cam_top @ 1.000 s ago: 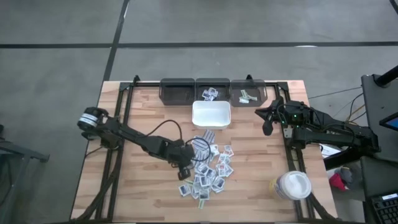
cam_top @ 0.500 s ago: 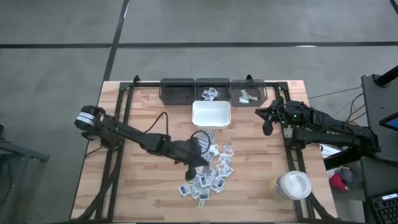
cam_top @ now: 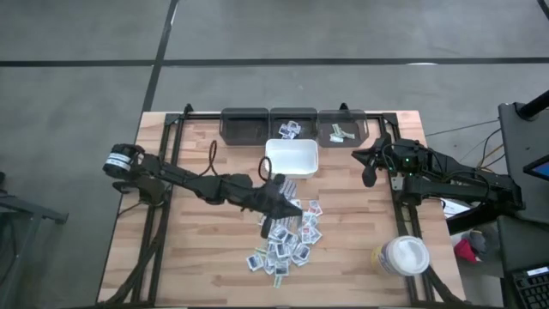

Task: Pick & Place First Aid Supplies
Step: Put the blue alcohol pad into the middle gray bin

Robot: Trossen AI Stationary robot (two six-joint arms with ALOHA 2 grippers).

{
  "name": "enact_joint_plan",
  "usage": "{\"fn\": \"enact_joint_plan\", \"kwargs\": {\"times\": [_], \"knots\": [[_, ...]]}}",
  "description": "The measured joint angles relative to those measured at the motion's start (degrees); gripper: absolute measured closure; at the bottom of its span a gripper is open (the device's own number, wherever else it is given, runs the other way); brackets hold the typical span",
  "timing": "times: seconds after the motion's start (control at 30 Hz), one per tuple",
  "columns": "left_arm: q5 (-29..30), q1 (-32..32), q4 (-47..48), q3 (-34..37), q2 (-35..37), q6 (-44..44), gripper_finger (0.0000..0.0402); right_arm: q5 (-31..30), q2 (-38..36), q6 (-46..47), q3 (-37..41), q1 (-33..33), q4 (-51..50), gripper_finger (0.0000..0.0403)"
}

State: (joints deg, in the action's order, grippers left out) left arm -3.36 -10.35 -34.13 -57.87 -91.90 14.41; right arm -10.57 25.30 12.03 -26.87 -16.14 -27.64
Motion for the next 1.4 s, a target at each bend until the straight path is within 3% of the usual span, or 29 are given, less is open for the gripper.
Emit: {"fn": "enact_joint_plan", "kwargs": {"times": [0.13, 0.27, 0.47, 0.77, 1.1, 1.23, 1.4], "knots": [[6.1, 1.9, 8.9, -1.7, 0.0, 0.9, 0.0401, 0.0, 0.0, 0.0, 0.0, 0.0, 0.0, 0.0364], [10.4, 4.8, 27.9, -7.8, 0.0, 0.0, 0.0401, 0.0, 0.0, 0.0, 0.0, 0.0, 0.0, 0.0364], [15.1, 12.3, 48.3, -17.7, -0.4, -9.1, 0.0401, 0.0, 0.0, 0.0, 0.0, 0.0, 0.0, 0.0364], [15.4, 27.1, 48.1, -21.9, -2.3, -20.7, 0.0401, 0.0, 0.0, 0.0, 0.0, 0.0, 0.0, 0.0364], [7.3, 37.4, 41.3, -23.2, -10.3, -26.7, 0.0401, 0.0, 0.0, 0.0, 0.0, 0.0, 0.0, 0.0364], [6.7, 39.4, 43.7, -28.7, -16.2, -29.7, 0.0401, -0.1, 0.0, 0.0, 0.0, 0.0, 0.0, 0.0364], [4.8, 41.5, 53.0, -41.6, -26.6, -33.0, 0.0401, -0.1, 0.0, 0.0, 0.0, -0.1, 0.0, 0.0364]]}}
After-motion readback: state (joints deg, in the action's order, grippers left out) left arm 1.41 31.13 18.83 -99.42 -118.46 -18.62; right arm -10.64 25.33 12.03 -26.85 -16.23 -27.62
